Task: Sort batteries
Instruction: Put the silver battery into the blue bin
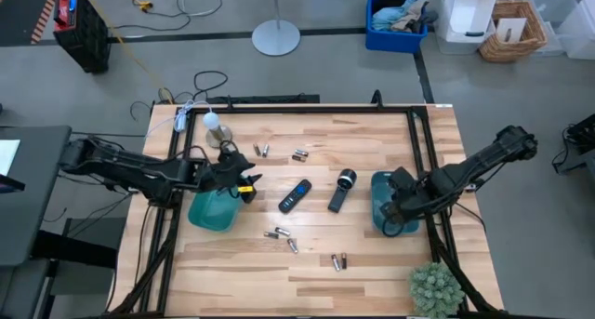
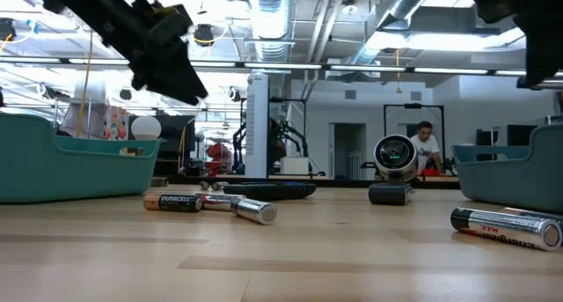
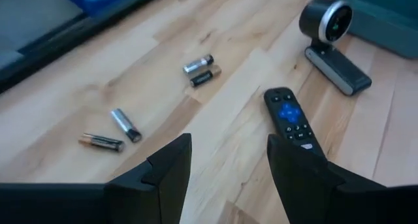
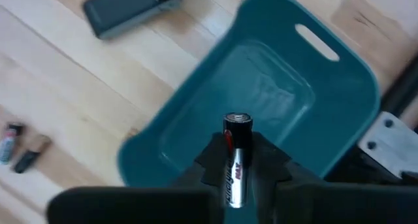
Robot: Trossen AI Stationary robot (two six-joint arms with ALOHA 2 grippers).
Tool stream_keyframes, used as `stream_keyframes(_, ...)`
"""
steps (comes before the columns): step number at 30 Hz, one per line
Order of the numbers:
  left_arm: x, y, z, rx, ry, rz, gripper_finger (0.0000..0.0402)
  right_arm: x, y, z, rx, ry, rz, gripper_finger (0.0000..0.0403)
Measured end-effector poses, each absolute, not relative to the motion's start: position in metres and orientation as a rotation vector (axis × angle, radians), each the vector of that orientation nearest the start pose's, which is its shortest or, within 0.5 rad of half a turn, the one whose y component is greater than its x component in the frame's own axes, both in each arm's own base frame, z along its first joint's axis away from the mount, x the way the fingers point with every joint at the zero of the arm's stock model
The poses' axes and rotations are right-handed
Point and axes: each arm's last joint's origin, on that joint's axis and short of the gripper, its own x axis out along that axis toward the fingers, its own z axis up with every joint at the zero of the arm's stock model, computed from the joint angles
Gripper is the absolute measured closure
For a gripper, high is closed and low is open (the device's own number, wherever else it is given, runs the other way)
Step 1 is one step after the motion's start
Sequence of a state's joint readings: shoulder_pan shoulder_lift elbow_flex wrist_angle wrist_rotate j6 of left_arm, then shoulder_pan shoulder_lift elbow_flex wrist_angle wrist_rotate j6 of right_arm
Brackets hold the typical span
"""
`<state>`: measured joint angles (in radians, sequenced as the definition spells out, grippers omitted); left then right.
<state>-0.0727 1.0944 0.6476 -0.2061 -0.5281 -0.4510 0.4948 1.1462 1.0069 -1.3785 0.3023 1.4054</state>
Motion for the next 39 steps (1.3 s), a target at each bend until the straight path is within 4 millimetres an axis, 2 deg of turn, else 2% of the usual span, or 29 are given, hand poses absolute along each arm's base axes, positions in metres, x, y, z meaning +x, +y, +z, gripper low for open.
stream_keyframes(9, 0.244, 0.027, 0.214, -0.306, 0.533, 0.487, 0.0207, 0.157, 0.078, 0.264, 0.480, 1.221, -0.828, 0.0212)
stream_keyframes(13, 0.253, 0.042, 0.215, -0.300, 0.575, 0.525, 0.0207, 0.157, 0.079, 0.265, 0.406, 1.165, -0.815, 0.0178)
stream_keyframes(19, 0.273, 0.074, 0.217, -0.269, 0.674, 0.615, 0.0207, 0.159, 0.084, 0.269, 0.347, 1.023, -0.760, 0.0173)
stream_keyframes(24, 0.287, 0.108, 0.209, -0.257, 0.817, 0.697, 0.0207, 0.160, 0.089, 0.270, 0.317, 0.955, -0.740, 0.0180)
stream_keyframes(28, 0.296, 0.127, 0.202, -0.264, 0.899, 0.733, 0.0207, 0.159, 0.093, 0.266, 0.298, 0.926, -0.719, 0.0181)
stream_keyframes(33, 0.302, 0.142, 0.192, -0.321, 0.984, 0.751, 0.0207, 0.157, 0.094, 0.259, 0.281, 0.926, -0.719, 0.0181)
stream_keyframes(39, 0.305, 0.148, 0.177, -0.344, 1.034, 0.753, 0.0207, 0.155, 0.093, 0.248, 0.271, 0.933, -0.730, 0.0181)
